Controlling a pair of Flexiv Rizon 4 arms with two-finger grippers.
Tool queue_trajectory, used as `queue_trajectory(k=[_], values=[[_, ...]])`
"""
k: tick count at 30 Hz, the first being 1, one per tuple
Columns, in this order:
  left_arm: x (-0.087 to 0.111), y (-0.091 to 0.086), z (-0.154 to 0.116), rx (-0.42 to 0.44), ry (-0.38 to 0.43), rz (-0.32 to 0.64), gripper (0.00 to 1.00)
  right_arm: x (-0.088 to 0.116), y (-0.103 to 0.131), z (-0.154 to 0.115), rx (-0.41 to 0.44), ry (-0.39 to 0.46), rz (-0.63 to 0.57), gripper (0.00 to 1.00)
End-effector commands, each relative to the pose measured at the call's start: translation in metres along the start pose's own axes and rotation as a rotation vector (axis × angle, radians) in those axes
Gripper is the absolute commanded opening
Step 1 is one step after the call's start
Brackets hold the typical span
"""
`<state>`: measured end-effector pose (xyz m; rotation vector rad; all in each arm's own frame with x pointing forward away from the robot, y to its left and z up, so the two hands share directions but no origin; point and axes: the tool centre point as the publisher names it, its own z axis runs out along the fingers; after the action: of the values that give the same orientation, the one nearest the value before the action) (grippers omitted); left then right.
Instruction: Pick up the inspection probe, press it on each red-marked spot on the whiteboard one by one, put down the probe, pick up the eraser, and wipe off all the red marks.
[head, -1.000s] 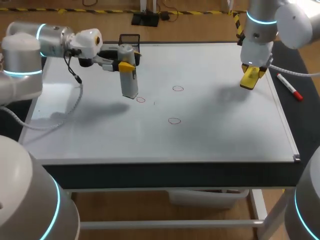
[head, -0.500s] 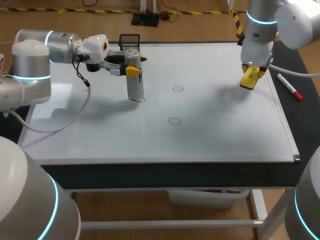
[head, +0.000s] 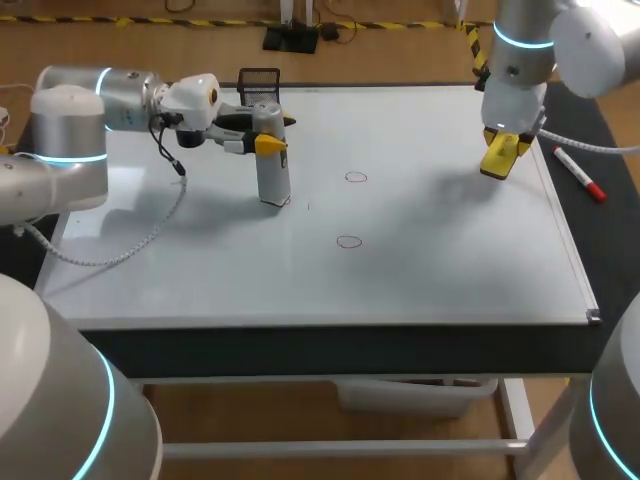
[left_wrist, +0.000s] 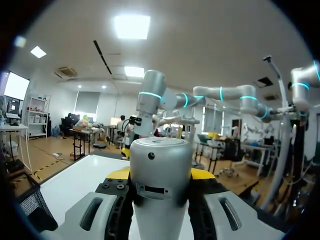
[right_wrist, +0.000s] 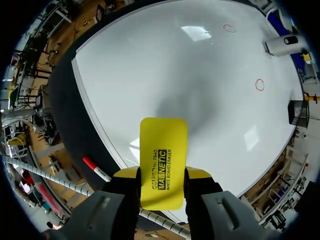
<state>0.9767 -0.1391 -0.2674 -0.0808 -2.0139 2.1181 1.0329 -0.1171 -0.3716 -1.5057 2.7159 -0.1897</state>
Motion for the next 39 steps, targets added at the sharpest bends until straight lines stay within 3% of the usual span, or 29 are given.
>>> queue_trajectory(k=[1, 39], values=[[-0.0044, 0.0023, -0.0001, 0.005, 0.009, -0.004, 0.0, 0.0004, -0.0002, -0.0015, 0.002, 0.004, -0.002, 0.0], [-0.0075, 0.0117, 0.0017, -0.015, 0.012, -0.017, 0.0, 0.0004, -0.0002, -0.0015, 0.002, 0.004, -0.002, 0.0]])
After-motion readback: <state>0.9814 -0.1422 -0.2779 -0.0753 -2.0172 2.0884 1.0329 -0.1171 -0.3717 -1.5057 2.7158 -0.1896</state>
